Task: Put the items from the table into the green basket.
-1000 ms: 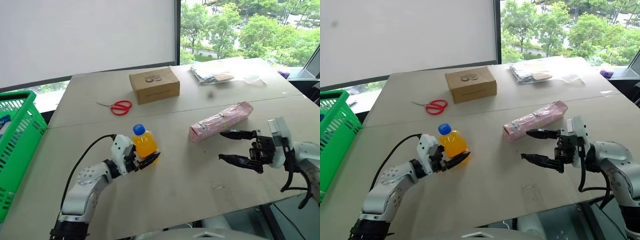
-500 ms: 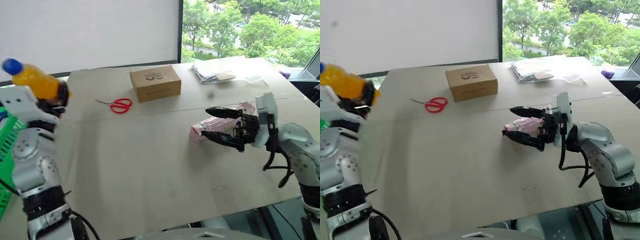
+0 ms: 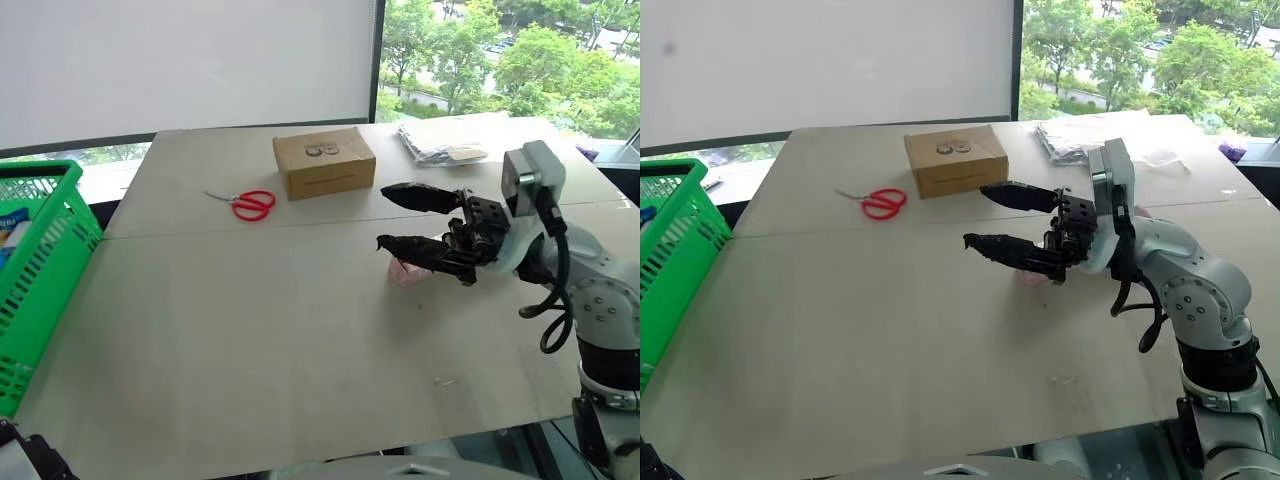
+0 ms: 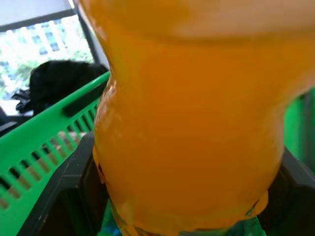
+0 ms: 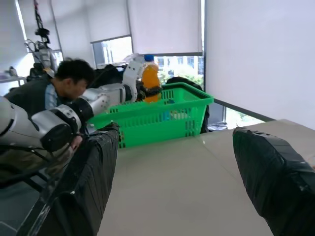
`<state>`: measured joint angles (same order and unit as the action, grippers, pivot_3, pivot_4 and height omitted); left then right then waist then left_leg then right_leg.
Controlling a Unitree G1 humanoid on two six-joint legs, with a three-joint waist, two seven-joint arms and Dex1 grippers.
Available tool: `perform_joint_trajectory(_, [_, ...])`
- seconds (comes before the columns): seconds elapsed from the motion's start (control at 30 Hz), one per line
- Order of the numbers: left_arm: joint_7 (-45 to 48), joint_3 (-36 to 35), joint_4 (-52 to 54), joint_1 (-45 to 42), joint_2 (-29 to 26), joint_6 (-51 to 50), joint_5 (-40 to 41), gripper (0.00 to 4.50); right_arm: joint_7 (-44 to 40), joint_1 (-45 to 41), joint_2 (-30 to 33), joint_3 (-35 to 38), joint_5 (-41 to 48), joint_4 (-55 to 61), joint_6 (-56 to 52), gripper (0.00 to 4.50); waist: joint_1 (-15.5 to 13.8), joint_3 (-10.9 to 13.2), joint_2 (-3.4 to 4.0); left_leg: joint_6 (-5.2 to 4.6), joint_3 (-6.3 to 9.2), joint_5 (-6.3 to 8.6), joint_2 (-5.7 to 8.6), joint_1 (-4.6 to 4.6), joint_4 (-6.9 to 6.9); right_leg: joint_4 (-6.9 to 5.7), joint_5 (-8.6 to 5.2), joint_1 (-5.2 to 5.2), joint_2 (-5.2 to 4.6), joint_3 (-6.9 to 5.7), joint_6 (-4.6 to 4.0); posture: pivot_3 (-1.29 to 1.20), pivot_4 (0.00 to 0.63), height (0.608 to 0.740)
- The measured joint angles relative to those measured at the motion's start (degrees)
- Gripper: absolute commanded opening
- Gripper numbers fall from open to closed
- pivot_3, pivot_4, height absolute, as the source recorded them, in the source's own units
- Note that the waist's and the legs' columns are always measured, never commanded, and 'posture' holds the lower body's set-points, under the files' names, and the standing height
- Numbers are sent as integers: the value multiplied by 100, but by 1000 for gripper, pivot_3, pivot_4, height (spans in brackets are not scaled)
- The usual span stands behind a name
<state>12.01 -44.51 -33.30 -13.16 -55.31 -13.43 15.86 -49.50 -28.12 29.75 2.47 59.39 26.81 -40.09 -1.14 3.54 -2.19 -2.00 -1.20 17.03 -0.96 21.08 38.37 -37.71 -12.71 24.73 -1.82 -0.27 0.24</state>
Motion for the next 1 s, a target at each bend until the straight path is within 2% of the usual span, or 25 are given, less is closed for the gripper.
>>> perform_joint_trajectory(0.2, [-166,13,-339,0,-16,165,-135,3102,-11,-159,78,27,419,108,-153,3923,-19,-37,-54,25,8,12,4,11,-2,5,1,1,-40,-49,-6,88,10,724])
perform_joint_trajectory(0.27, [-199,29,-347,3,-16,178,-190,4119,-25,-159,117,27,421,121,-186,3923,-18,-40,-57,27,6,13,10,13,-1,5,1,1,-48,-53,-5,88,10,724])
perform_joint_trajectory(0.3, [-213,34,-347,6,-16,205,-224,4450,-36,-159,131,27,421,122,-187,3923,-18,-43,-58,28,6,13,12,13,-1,5,1,2,-50,-54,-5,88,10,724])
perform_joint_trajectory(0.5, [-169,232,-98,24,67,229,-243,4450,-124,-140,187,27,288,123,-136,3923,-25,-70,-46,28,7,14,13,13,-3,2,1,4,-52,-59,-5,87,0,724])
perform_joint_trajectory(0.63, [33,366,255,-87,229,221,-127,4450,-136,-34,293,22,-204,45,99,3923,-30,-104,-45,28,6,14,16,12,-2,1,2,4,-56,-59,-5,78,0,724])
perform_joint_trajectory(0.7, [552,581,743,-162,358,250,124,4450,-104,67,748,-182,-1238,-279,539,3923,-65,-112,-39,28,3,13,25,12,1,-3,-4,4,-67,-60,-14,54,0,724])
perform_joint_trajectory(0.8, [1603,962,1603,-6,426,291,554,4450,-416,250,1283,-350,-2173,-810,1087,3923,-100,-117,-41,27,-6,13,33,13,2,0,-10,4,-78,-60,-25,37,0,724])
perform_joint_trajectory(0.87, [2821,1548,2849,388,437,-61,1234,4450,-1007,221,1673,-547,-2870,-1492,1803,3923,-81,-121,-4,19,-19,16,41,14,3,5,-11,4,-89,-59,-25,37,0,724])
perform_joint_trajectory(1.0, [4055,2301,4109,926,270,-886,1978,4450,-1901,-9,2013,-874,-3747,-2628,2998,3923,75,-119,43,-12,-28,3,33,9,0,2,-6,8,-69,-59,-15,36,0,724])
